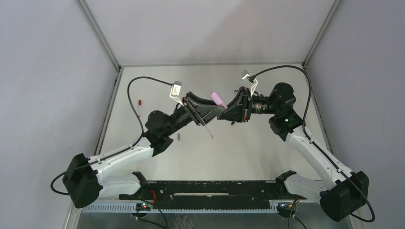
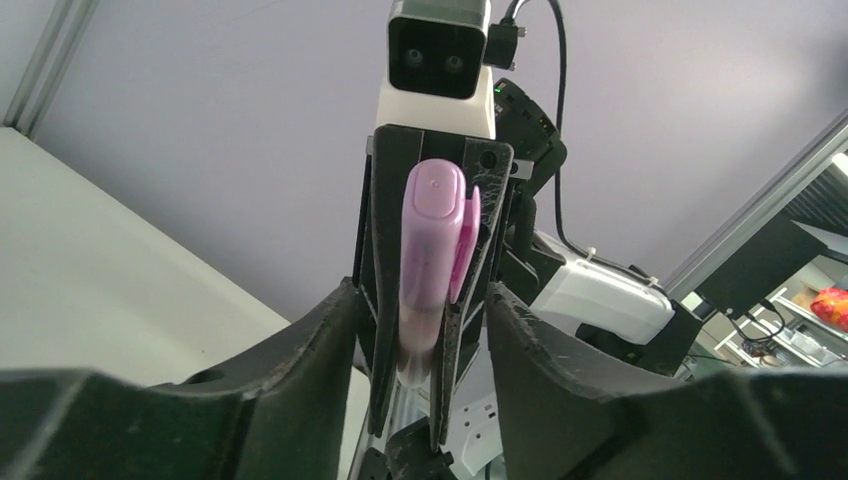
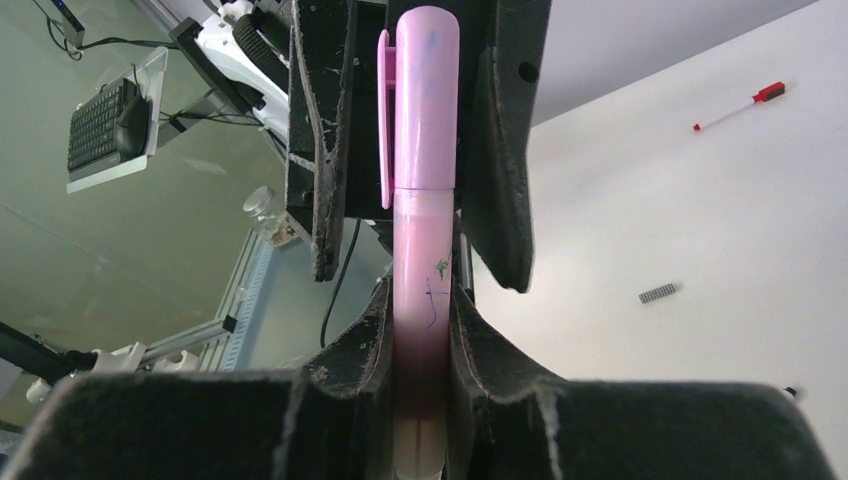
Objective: Insert the pens into the pen caps
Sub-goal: Place the pen at the center of the board.
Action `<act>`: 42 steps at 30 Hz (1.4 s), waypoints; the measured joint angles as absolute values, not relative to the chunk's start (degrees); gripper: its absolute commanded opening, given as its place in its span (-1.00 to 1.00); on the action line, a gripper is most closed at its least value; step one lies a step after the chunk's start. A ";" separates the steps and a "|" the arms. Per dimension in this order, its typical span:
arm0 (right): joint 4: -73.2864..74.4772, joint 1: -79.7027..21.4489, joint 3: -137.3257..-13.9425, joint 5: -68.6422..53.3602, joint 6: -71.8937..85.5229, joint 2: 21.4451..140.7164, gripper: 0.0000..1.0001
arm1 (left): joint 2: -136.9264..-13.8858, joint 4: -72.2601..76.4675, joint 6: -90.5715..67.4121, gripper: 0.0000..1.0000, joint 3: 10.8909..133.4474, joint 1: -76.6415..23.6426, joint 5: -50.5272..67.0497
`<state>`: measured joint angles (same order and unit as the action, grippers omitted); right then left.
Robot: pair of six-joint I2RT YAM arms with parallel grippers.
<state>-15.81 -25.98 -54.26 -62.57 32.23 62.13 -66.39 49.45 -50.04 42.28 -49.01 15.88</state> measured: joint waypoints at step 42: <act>-3.22 -22.50 -54.13 -62.70 18.96 62.11 0.51 | -51.96 17.54 -45.06 -1.00 40.69 -34.94 10.83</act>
